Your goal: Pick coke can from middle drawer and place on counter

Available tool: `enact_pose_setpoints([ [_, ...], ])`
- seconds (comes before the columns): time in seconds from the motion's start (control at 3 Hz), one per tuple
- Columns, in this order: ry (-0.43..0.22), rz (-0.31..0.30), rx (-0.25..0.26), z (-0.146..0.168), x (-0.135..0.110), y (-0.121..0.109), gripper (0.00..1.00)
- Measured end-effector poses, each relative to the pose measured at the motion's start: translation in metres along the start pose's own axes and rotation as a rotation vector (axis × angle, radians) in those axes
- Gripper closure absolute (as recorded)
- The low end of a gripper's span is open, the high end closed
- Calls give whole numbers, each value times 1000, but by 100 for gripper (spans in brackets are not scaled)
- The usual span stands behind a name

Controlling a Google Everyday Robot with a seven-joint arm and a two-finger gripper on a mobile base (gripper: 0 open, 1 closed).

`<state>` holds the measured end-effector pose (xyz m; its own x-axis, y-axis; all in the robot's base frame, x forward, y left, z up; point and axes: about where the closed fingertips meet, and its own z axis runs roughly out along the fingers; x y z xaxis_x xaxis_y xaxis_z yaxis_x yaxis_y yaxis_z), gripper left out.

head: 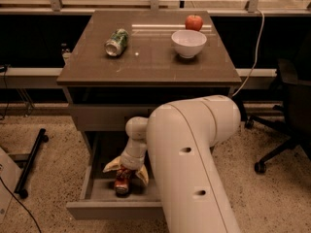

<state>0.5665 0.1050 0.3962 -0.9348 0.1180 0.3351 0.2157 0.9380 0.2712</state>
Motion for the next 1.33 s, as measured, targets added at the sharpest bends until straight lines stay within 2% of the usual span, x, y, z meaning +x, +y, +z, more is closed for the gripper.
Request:
enact_pose_setpoints([
  [0.33, 34, 51, 0, 19, -5, -1, 14],
  [0.67, 44, 81, -20, 26, -4, -1, 37],
  [1.33, -43, 61, -111, -11, 6, 4, 84],
])
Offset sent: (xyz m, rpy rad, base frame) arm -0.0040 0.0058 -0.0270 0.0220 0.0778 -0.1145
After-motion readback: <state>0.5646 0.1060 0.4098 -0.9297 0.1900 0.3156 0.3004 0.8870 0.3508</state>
